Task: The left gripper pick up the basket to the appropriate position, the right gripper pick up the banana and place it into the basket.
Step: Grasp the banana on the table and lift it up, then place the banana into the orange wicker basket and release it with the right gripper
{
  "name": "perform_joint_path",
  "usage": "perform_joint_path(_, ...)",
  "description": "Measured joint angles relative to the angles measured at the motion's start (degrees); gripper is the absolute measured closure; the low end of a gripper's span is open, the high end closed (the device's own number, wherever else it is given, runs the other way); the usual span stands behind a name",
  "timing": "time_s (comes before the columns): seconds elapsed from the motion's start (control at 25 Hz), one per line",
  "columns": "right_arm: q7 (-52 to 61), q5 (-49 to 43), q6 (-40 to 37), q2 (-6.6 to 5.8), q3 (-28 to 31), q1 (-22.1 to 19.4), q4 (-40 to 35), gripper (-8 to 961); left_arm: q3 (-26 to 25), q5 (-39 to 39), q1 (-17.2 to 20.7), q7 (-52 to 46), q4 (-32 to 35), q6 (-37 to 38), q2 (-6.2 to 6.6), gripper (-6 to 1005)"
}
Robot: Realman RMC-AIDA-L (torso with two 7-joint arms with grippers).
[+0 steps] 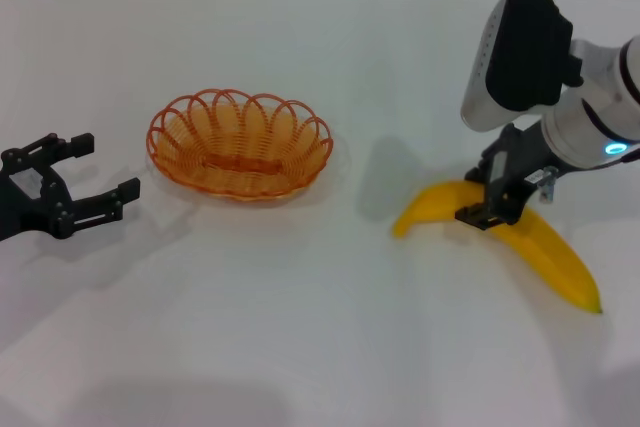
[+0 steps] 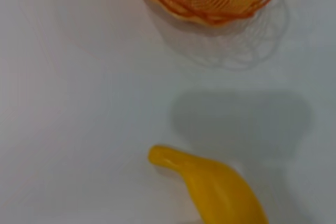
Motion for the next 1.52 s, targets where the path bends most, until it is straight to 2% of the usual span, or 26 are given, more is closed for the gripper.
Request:
perform_joint_path(0.32,0.1,0.7,0.2,0.14,-0.2,-0.6,-7.5,464,-0.4,-0.1,0.3,0.5,-0.6,0.0,-0.03,108)
perform_joint_path(0.48,0.3,2.5,0.5,0.22,-1.0,0.8,-11.8,464,-0.5,-0.1,0.2,1.7,-1.9,-0.1,-0.05,108)
perform_joint_path(0.8,3.1,3.3,4.6,0.29,-8.3,10.6,-13.6,463,-0.6,-0.2,0.0,1.9,-2.1,-0.2,-0.12,108)
perform_joint_path(0.96,7.6,0.7,9.0,0.36,-14.7,16.7,-12.4,463,-0.5,-0.2,-0.2,1.9,-2.2,-0.3,-0.11,108)
perform_joint_path(1.0,7.6,0.7,9.0,0.36,-14.7,16.7,-12.4,463,-0.5,-0.2,-0.3,1.9,-2.2,-0.3,-0.11,107)
perform_joint_path(1.12,12.8,-3.9,12.2,0.47,-19.3,20.2,-10.5,463,-0.3,-0.2,-0.5,1.9,-2.4,-0.3,-0.09,107)
perform_joint_path(1.28,15.5,-5.0,14.3,0.62,-22.5,23.5,-7.2,463,-0.2,0.3,-1.6,1.9,-3.6,-0.3,0.04,107)
perform_joint_path(1.52,17.0,-4.8,18.3,0.79,-24.9,24.3,-3.7,463,0.0,0.4,-2.1,1.9,-3.7,-0.9,-0.04,108)
